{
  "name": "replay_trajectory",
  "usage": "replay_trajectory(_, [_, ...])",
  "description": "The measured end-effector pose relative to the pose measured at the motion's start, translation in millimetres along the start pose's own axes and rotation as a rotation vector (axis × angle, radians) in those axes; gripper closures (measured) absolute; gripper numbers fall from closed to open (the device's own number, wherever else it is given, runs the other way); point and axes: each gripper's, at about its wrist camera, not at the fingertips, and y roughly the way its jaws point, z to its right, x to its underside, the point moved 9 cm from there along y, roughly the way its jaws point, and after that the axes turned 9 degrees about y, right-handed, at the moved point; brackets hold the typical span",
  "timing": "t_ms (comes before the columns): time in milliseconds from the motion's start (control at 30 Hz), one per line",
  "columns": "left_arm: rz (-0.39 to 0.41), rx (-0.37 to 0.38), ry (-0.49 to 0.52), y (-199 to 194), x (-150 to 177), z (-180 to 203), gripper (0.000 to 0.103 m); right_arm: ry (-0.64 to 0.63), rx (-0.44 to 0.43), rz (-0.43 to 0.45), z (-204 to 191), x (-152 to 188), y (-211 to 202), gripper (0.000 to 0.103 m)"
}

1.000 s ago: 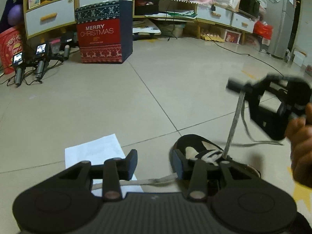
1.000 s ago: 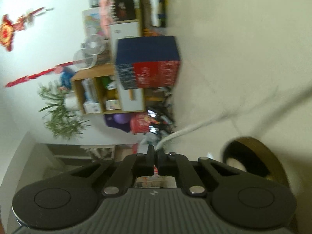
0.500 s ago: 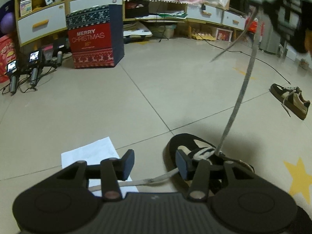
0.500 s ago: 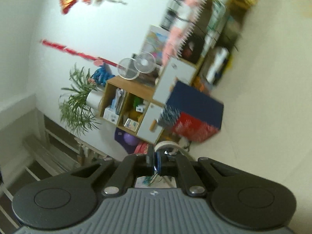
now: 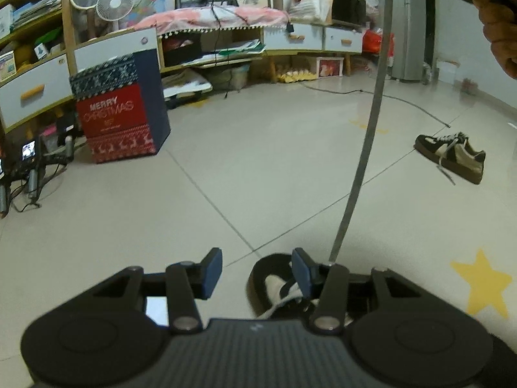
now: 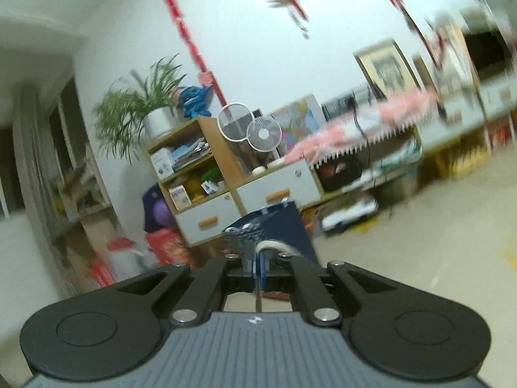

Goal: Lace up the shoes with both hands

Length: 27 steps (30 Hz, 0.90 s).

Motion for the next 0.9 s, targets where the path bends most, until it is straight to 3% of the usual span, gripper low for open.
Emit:
replay_trajectory(200, [0.008, -0.014, 0.01, -2.9, -1.2, -5.4, 0.052, -0.578, 0.173, 0.092, -31.8, 0.3, -1.8, 0.1])
replay_trajectory(333, [0.009, -0.03, 0.001, -4.2, -3.0, -12.5, 0.052, -0.723, 0.121, 0.112, -51.5, 2.0, 3.6, 0.1])
replay_trajectory(433, [0.024, -0.058, 0.031, -9.3, -8.5, -19.0, 0.051, -1.011, 0.157, 0.097, -57.1, 34.1, 19.0, 0.1])
replay_trajectory(567, [0.05, -0.103, 0.089, -19.6, -19.0, -29.4, 0.05, -1.236, 0.106, -0.028, -53.6, 89.0, 37.2, 0.1])
replay_trajectory(767, [0.135, -0.103, 0.278, -35.5, -50.0, -0.3, 0.044, -1.342, 0.046, -0.202, -65.4, 150.6, 45.1, 0.1])
replay_trajectory(900, [0.161, -0.101, 0.399, -32.6, -57.5, 26.1, 0.043, -1.287, 0.04, -0.344, -73.0, 178.3, 50.9, 0.1])
